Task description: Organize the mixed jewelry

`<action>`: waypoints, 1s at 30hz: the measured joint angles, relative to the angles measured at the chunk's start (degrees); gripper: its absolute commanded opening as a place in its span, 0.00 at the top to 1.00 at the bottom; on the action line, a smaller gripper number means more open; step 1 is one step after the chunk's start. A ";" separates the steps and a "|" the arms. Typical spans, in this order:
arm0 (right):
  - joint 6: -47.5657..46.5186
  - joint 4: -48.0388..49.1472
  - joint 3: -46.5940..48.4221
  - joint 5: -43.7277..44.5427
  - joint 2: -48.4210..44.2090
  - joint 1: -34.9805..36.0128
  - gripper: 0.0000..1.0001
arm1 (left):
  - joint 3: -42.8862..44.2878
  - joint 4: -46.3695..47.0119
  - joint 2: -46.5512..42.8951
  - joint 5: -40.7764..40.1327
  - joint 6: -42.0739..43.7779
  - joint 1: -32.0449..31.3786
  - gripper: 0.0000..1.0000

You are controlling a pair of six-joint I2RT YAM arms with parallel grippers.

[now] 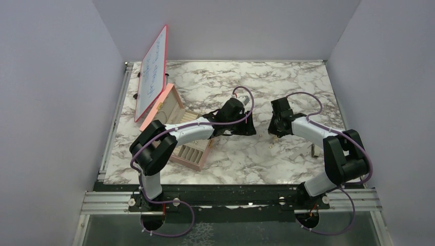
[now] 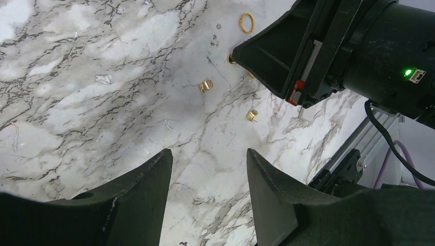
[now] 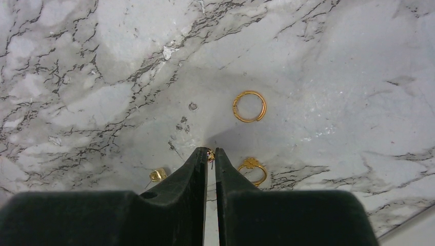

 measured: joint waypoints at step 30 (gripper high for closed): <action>-1.97 1.07 -0.79 -7.23 -4.07 0.00 0.99 | -0.92 0.26 -0.55 0.04 -0.72 0.24 0.43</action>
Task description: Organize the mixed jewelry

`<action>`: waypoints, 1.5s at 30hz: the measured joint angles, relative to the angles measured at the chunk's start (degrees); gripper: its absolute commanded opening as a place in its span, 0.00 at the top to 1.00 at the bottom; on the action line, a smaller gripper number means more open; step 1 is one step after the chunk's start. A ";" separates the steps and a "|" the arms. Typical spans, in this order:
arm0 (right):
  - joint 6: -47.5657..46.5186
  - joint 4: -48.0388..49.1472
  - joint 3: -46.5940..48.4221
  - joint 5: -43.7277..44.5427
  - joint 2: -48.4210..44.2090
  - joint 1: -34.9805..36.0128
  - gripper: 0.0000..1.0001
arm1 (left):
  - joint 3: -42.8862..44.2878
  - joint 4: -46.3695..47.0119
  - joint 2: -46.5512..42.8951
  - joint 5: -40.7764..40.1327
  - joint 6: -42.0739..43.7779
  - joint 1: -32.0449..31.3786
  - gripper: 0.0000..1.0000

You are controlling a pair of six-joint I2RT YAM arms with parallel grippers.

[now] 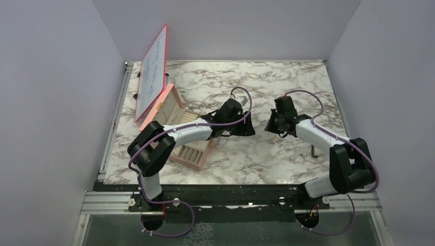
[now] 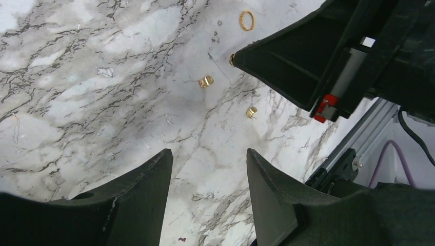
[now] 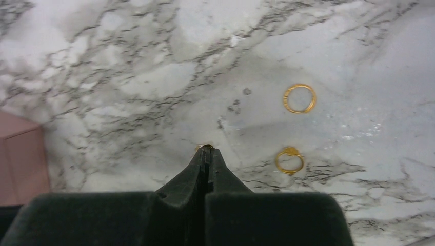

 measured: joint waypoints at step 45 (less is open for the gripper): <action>52.24 54.55 -13.42 -55.10 -8.83 0.00 0.99 | -36.72 45.64 -34.27 -5.66 -30.80 4.39 0.49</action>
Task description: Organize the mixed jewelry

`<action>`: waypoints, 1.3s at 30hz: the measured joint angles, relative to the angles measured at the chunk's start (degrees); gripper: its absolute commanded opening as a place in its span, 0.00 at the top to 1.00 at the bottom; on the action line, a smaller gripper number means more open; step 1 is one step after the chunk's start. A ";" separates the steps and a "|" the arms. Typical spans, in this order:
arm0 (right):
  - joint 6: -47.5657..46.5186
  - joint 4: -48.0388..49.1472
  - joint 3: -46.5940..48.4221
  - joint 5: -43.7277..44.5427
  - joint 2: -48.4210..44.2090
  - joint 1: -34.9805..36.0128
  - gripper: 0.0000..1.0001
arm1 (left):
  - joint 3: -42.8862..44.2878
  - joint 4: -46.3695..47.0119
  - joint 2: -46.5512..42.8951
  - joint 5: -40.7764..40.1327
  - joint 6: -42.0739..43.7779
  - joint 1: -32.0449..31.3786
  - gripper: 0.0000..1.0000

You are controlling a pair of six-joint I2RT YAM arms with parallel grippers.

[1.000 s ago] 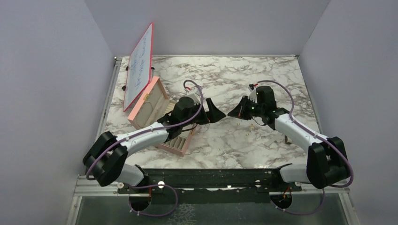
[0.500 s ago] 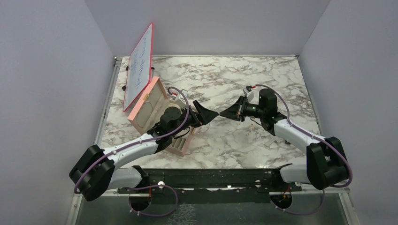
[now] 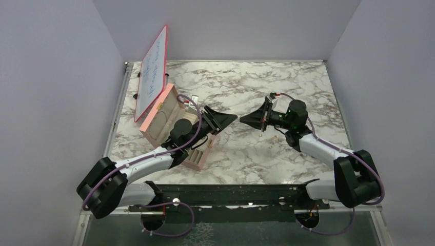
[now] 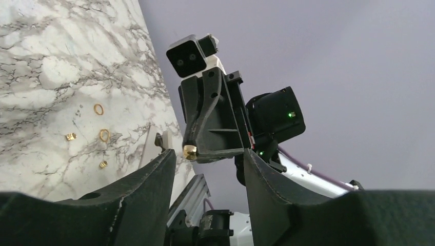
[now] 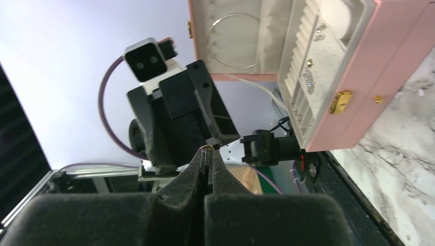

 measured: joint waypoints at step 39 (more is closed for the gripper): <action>6.58 9.60 -1.36 -1.90 0.72 -0.28 0.94 | 1.14 9.90 8.09 5.14 -2.75 0.22 1.00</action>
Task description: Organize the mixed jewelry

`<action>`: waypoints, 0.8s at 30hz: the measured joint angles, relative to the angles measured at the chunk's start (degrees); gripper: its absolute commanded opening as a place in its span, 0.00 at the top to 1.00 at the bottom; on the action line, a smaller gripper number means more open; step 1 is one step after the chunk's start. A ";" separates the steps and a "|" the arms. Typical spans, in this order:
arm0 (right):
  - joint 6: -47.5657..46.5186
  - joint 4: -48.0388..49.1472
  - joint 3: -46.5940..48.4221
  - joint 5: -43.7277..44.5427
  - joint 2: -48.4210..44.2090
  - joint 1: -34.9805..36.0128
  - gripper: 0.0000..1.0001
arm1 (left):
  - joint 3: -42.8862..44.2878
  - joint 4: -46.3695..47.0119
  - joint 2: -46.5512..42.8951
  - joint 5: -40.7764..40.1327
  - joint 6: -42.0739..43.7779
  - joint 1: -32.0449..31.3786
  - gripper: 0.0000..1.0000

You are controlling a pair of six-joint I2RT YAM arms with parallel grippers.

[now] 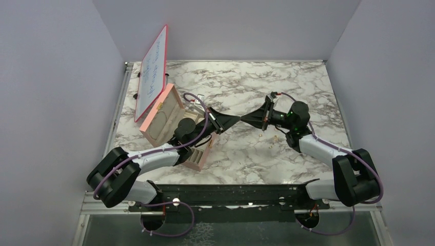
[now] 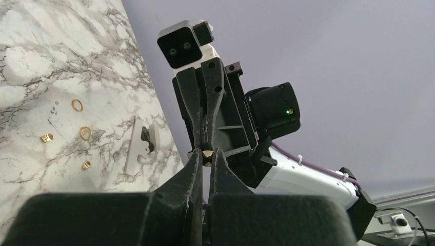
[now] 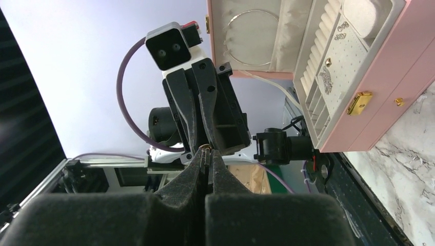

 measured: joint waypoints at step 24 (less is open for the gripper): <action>-15.17 -18.34 -0.13 6.14 -2.43 0.07 0.51 | 3.74 -33.94 -11.26 -2.89 13.03 3.34 1.00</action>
